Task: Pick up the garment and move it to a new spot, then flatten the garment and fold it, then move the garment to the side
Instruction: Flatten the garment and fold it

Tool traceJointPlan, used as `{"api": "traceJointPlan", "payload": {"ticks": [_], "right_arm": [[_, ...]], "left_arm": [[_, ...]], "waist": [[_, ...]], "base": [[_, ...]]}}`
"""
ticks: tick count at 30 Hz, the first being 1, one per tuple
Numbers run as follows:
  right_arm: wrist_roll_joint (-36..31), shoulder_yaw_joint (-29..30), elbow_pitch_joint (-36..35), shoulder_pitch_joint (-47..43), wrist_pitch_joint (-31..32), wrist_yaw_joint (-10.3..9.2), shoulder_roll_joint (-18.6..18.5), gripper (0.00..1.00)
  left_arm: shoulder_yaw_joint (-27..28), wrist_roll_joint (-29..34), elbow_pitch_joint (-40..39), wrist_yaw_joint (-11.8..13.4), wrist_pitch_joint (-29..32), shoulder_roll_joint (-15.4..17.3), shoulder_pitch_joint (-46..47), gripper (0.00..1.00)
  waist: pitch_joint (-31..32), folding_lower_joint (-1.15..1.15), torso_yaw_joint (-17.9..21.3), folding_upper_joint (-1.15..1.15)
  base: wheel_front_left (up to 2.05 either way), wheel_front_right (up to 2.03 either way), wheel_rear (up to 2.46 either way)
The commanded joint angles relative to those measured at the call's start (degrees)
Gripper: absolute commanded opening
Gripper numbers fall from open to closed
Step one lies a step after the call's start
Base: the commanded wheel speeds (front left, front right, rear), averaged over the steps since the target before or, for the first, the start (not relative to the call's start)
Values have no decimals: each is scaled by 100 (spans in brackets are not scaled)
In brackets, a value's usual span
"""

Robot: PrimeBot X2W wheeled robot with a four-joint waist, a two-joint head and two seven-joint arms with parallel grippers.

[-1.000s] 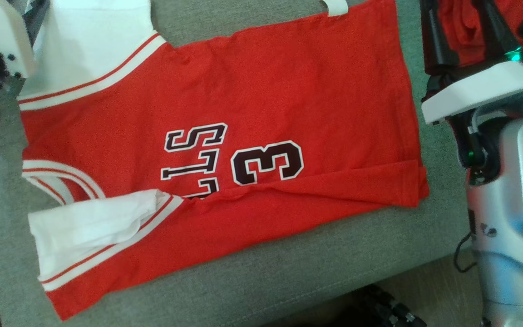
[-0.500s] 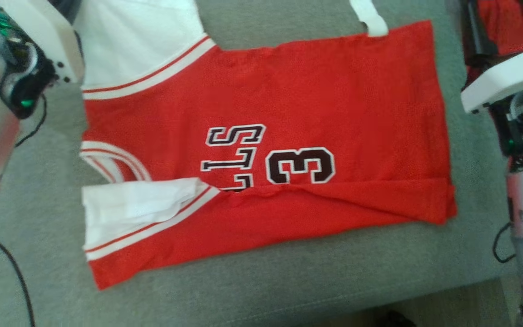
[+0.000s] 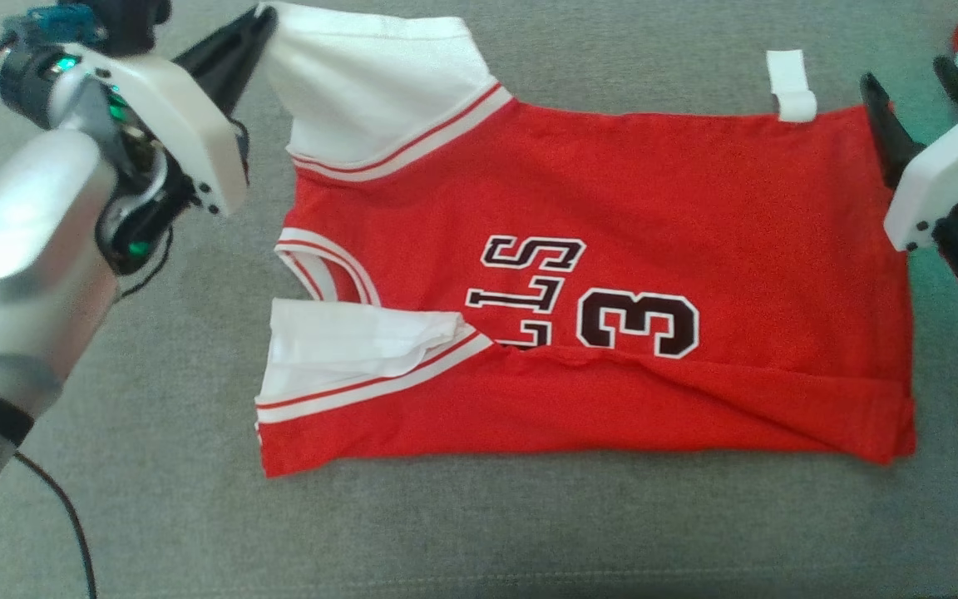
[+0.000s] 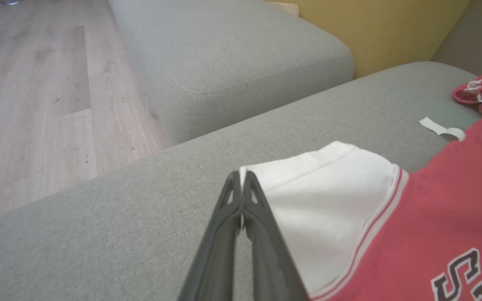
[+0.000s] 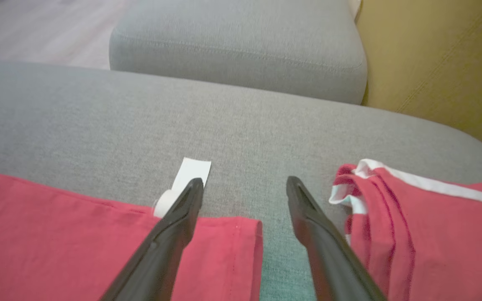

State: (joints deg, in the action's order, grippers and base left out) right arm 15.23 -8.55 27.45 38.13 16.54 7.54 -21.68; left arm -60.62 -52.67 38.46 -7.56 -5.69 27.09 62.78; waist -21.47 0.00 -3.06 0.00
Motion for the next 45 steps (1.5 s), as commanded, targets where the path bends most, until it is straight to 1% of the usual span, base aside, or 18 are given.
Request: {"api": "traceJointPlan", "payload": {"ticks": [1, 8, 9, 13, 14, 17, 18, 19, 20, 23, 28, 36, 41, 45], "right_arm": [[65, -132, -25, 177, 46, -5, -165, 100], [218, -485, 768, 507, 213, -5, -390, 100], [218, -485, 768, 507, 213, -5, -390, 100], [276, -617, 1130, 711, 238, -5, -437, 100], [352, -721, 1289, 785, 327, -5, -430, 100], [534, -917, 1442, 864, 481, -5, -434, 100], [582, -978, 1481, 889, 523, -5, -448, 82], [621, -1037, 1502, 914, 531, -5, -462, 30], [660, -1084, 1516, 944, 525, -5, -476, 0], [754, -1135, 1550, 1080, 408, -5, -510, 0], [836, -1168, 1498, 1406, -29, -5, -516, 0], [955, -1252, 1407, 2071, -789, -5, -371, 0], [916, -1242, 1524, 2509, -1393, -5, -286, 0], [922, -1220, 1721, 2721, -1839, -5, -200, 0]], "left_arm": [[170, 1, -172, 8, -42, 238, 174, 0], [86, 20, -495, 30, 21, 249, 118, 0], [86, 20, -495, 30, 21, 249, 118, 0], [75, 22, -590, 58, 35, 239, 137, 0], [75, 16, -606, 67, 37, 234, 144, 0], [78, 5, -567, 76, 40, 247, 150, 0], [82, 0, -541, 78, 34, 253, 153, 0], [86, -3, -516, 84, 27, 255, 154, 0], [92, -9, -489, 90, 18, 257, 156, 0], [146, -42, -397, 136, -37, 260, 173, 0], [225, -8, -200, 205, -178, 277, 315, 0], [430, 121, 298, 302, -580, 283, 776, 0], [625, 255, 615, 380, -829, 194, 1143, 0], [816, 382, 748, 419, -915, 43, 1291, 0]], "waist": [[-9, 0, -75, 0], [-121, 0, -187, 0], [-121, 0, -187, 0], [-197, 0, -218, 0], [-221, 0, -225, 0], [-244, 0, -219, 0], [-245, 0, -212, 0], [-243, 0, -204, 0], [-239, 0, -194, 0], [-219, 0, -153, 0], [-200, 0, -89, 0], [-270, 0, 6, 0], [-337, 0, 9, 0], [-347, 0, -34, 0]], "base": [[0, 0, 0], [0, 0, 0], [0, 0, 0], [0, 0, 0], [0, 0, 0], [0, 0, 0], [0, 0, 0], [0, 0, 0], [0, 0, 0], [0, 0, 0], [0, 0, 0], [0, 0, 0], [0, 0, 0], [0, 0, 0]]}}
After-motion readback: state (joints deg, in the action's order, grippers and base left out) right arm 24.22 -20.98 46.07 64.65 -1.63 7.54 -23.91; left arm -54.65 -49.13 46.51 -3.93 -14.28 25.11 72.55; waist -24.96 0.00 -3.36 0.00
